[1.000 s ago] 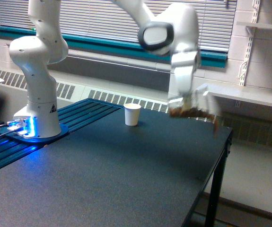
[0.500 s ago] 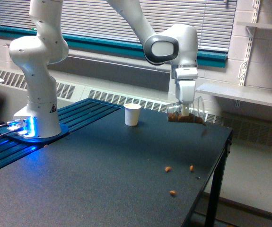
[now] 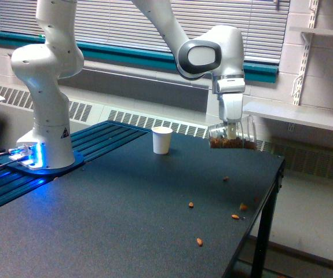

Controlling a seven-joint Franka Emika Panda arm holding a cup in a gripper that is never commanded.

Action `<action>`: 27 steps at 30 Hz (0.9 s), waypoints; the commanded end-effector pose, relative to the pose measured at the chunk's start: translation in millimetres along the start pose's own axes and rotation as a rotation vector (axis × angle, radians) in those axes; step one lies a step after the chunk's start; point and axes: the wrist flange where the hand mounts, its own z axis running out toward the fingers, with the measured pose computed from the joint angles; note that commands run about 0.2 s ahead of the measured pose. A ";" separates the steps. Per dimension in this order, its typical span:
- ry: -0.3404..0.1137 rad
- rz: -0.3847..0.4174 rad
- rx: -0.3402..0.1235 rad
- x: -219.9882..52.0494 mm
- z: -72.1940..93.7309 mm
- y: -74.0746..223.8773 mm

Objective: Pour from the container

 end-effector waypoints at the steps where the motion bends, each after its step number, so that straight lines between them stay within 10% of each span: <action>1: 0.008 0.000 -0.009 -9.3 1.6 -2.9; 27: 0.136 -0.055 -0.105 -8.9 15.6 2.1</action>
